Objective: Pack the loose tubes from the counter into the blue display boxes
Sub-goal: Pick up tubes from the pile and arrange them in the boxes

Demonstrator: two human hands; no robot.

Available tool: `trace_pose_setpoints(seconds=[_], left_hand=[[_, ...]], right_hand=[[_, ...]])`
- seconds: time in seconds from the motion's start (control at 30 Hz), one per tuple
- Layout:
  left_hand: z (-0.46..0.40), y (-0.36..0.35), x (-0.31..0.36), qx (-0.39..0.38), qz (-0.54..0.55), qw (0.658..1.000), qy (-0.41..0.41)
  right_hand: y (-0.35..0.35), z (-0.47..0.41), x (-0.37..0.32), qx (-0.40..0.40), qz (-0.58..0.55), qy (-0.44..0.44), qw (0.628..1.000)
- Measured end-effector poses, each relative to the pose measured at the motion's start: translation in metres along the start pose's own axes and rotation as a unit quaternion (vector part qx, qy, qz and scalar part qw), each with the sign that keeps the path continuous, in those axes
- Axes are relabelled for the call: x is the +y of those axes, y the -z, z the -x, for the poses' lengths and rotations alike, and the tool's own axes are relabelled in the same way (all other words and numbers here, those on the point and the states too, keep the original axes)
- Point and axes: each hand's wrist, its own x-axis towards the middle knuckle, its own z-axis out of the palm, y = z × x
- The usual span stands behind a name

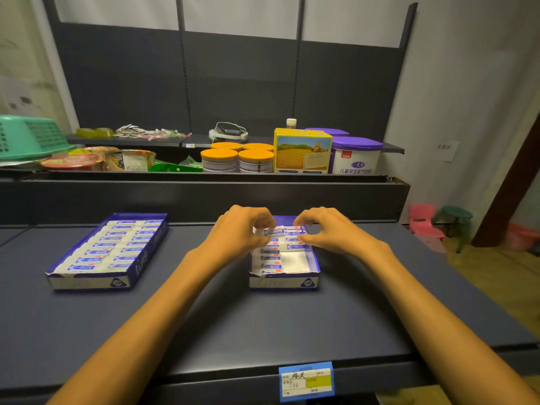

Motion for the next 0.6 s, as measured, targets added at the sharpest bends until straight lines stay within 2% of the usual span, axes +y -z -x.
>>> trace_pose_setpoints(seconds=[0.37,0.6], left_hand=[[-0.023,-0.030,0.020,-0.048,0.050,0.998,0.003],[-0.025,-0.040,0.019,-0.058,0.007,0.998,-0.006]], right_hand=[[0.003,0.011,0.013,-0.030,-0.067,-0.033,0.997],[0.003,0.009,0.014,-0.035,-0.067,-0.033,0.997]])
